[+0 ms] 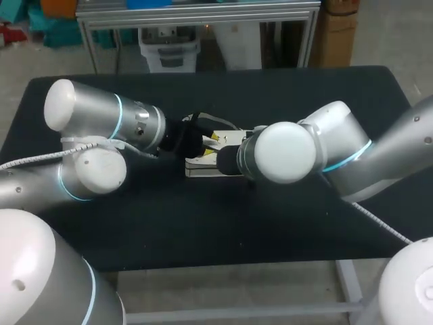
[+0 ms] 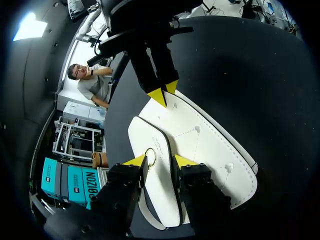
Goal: Pick up the bag, open it, inspect its contents, close it, and place it on the opposite side
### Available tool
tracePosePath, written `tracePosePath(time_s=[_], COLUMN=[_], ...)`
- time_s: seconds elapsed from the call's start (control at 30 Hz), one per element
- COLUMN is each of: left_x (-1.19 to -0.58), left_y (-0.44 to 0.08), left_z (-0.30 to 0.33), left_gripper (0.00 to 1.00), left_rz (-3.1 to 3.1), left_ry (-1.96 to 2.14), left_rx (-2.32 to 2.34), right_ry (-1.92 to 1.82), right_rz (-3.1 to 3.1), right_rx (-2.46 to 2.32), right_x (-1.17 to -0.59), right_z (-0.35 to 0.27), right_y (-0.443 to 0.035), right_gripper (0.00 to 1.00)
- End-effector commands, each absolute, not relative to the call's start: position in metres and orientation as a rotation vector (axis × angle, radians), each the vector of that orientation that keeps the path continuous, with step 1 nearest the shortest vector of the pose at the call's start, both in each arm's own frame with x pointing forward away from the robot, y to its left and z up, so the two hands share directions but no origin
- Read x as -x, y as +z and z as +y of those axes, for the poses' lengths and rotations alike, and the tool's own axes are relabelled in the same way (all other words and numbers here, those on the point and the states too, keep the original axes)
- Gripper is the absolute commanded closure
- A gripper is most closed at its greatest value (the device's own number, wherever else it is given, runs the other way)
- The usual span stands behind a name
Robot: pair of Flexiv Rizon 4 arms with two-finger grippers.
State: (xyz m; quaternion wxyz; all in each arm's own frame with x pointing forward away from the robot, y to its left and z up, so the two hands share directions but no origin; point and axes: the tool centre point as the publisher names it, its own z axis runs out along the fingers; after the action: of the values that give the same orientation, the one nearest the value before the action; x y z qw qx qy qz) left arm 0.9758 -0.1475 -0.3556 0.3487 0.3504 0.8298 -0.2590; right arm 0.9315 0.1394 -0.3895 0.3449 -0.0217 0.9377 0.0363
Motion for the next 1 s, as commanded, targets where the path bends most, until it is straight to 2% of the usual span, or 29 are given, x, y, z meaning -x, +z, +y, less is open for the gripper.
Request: tracePosePath(time_s=[0.03,0.63,0.97,1.0], left_x=[-0.979,-0.997,-1.000,-0.999], left_y=[-0.366,-0.323,-0.316,-0.318], left_z=[-0.161,-0.133,-0.129,-0.130], left_gripper=[1.00,1.00,1.00,0.89], left_rz=[2.147,2.221,2.272,2.271], left_ry=[-0.640,-1.018,-1.038,-1.036], left_rx=[-0.848,-0.756,-0.746,-0.757], right_ry=[0.097,0.097,0.097,0.097], right_rz=[2.431,2.431,2.431,2.431], right_rx=[0.057,0.057,0.057,0.057], right_x=[-0.930,-0.930,-0.930,-0.930], right_z=[0.139,0.139,0.139,0.139], right_y=[-0.394,-0.394,-0.394,-0.394], right_gripper=[1.00,1.00,1.00,1.00])
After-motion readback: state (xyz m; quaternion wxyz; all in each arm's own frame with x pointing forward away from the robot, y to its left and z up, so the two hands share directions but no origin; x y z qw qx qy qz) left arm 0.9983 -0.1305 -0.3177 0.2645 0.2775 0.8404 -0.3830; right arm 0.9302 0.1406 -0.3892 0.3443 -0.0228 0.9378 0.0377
